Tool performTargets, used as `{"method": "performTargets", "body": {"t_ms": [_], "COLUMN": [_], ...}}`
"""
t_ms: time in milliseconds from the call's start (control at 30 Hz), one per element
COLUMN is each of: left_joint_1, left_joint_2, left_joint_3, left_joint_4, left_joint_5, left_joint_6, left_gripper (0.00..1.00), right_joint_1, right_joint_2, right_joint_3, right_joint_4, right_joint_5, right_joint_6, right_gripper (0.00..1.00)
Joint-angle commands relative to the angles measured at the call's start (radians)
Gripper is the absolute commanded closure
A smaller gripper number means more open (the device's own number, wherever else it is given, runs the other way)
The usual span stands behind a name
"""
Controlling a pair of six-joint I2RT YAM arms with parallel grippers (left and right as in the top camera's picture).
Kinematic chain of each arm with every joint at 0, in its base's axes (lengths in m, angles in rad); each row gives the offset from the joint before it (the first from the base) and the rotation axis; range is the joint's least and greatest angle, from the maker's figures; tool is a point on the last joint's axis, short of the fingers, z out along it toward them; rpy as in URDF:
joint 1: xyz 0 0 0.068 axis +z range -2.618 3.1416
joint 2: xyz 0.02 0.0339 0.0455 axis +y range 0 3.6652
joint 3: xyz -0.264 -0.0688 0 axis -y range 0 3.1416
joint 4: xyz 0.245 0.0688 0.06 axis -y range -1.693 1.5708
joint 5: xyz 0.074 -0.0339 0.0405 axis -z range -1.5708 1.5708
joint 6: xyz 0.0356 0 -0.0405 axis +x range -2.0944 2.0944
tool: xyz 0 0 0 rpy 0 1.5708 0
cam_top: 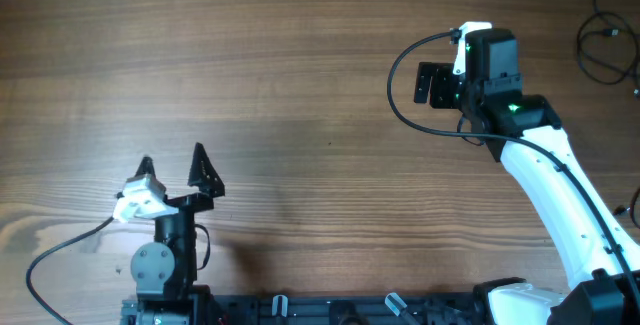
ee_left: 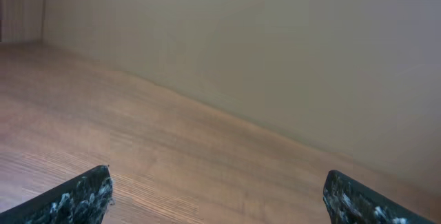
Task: Untangle cables
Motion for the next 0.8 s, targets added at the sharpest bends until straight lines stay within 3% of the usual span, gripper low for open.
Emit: {"method": "performTargets", "body": {"t_ms": [0,400,767], "left_joint_1": [0.023,0.040,0.040], "left_joint_2": [-0.011,-0.011,-0.011], "left_joint_3": [-0.010,-0.014,-0.014], "left_joint_4": [-0.037,-0.100,-0.101], "left_joint_5": [0.006,0.043,0.050], "left_joint_6": [-0.008,0.010,0.294], "left_gripper": [0.00,0.00,0.00], "right_joint_1": [0.001,0.001,0.001], "right_joint_2": [-0.008,-0.008,-0.008], "right_joint_3": [0.000,0.000,0.000], "right_joint_4": [0.002,0.002,0.002], "right_joint_5": [0.017,0.017,0.017], "right_joint_6": [0.005,0.005,0.005], "right_gripper": [0.00,0.00,0.00]}}
